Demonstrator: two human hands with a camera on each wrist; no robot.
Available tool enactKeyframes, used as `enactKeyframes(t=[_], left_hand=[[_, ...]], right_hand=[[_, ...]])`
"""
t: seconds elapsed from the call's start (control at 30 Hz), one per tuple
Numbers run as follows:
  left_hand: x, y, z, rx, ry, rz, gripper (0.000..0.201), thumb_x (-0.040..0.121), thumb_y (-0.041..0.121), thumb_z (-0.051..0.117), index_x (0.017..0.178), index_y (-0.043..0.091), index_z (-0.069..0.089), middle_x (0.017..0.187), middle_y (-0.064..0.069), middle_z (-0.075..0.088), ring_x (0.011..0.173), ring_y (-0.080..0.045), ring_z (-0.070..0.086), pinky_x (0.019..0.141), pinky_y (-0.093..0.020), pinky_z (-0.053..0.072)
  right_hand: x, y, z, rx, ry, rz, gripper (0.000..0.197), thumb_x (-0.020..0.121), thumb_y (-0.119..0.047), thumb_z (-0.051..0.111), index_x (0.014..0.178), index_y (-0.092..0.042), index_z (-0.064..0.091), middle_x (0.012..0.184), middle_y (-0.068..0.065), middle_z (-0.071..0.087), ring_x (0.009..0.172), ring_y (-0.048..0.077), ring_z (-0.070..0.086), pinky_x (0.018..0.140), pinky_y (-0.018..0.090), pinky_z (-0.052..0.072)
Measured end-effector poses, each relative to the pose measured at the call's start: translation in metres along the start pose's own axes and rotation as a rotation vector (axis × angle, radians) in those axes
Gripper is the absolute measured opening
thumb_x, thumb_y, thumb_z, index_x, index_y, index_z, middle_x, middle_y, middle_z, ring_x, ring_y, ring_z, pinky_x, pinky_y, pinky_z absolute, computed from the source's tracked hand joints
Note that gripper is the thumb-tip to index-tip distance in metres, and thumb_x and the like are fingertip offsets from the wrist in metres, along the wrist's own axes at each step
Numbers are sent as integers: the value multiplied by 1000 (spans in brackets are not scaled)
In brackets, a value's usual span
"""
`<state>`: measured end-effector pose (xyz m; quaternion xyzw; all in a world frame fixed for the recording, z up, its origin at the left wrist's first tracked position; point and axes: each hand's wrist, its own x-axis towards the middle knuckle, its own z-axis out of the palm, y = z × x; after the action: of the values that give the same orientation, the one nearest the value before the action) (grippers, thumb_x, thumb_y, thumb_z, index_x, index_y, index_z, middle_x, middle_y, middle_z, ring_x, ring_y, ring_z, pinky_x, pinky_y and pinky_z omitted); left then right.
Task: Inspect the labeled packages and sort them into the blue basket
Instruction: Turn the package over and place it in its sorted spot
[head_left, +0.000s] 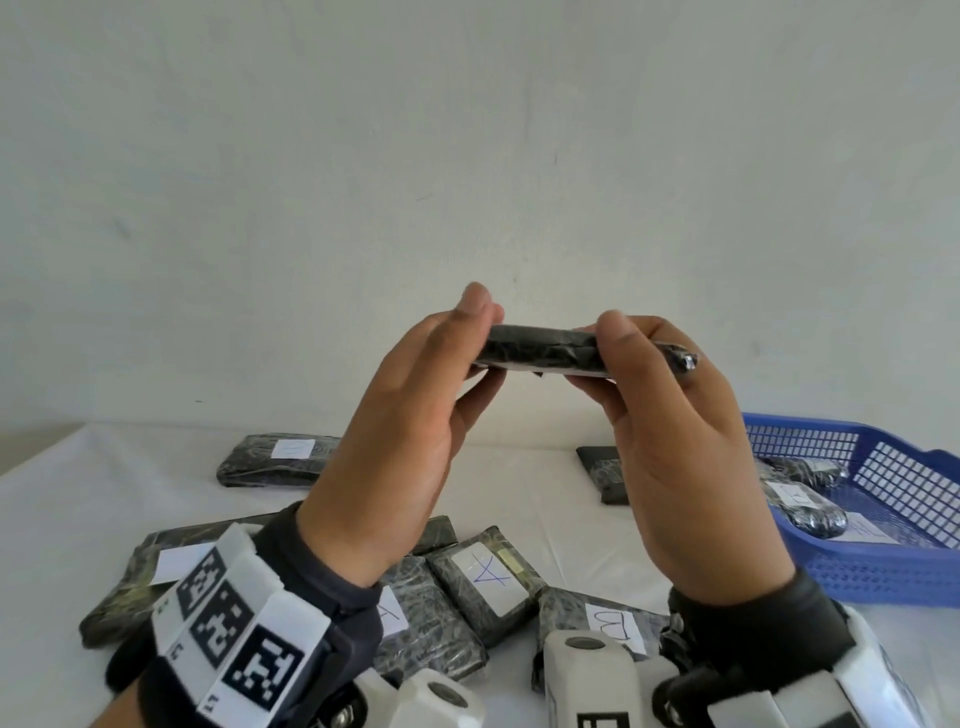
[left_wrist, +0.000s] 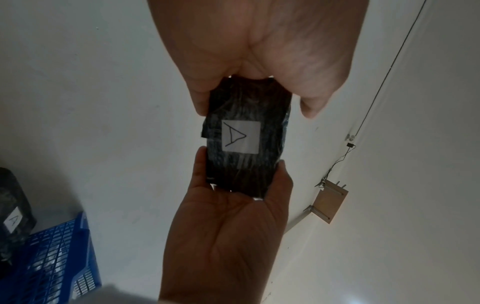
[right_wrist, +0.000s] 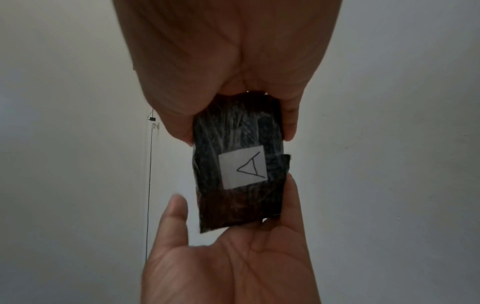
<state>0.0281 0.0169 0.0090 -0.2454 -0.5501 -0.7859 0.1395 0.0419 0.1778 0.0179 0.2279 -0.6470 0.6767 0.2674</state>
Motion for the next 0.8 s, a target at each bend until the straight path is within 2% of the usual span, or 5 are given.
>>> enactKeyframes(t=[0.13,0.2,0.27,0.47,0.8], left_hand=[[-1,1,1,87,-20,27,44,81,59,71,102,20,76,106,-16,64,115,-36,62,117,-63,38],[-1,0,1,86,-12,31,49,79,60,72,107,19,73,109,-14,68,121,-39,62,117,-59,40],[0,-1,0,113,-16,14,60,78,59,74,117,14,70,118,-5,74,124,-28,65,117,-53,41],[-1,-6,2,111,-8,3,63,81,60,69,121,12,67,116,2,74,123,-18,66,116,-48,42],[-1,-10,2,124,-15,-2,59,84,60,66,119,12,69,120,-10,71,124,-23,64,115,-50,44]], right_hand=[[-1,1,0,-44,10,18,52,77,-62,73,96,-13,69,94,15,70,98,35,66,99,57,51],[-1,2,0,-71,2,10,56,74,-61,75,99,-11,69,97,15,73,101,35,67,91,40,56],[-1,3,0,-70,8,9,54,75,-57,73,99,-9,70,92,8,75,95,28,70,83,30,57],[-2,5,1,-71,33,9,59,74,-58,74,103,-6,70,95,9,76,96,26,71,86,36,58],[-3,4,5,44,65,10,55,75,-42,81,114,-9,59,82,-15,72,83,-1,68,78,16,53]])
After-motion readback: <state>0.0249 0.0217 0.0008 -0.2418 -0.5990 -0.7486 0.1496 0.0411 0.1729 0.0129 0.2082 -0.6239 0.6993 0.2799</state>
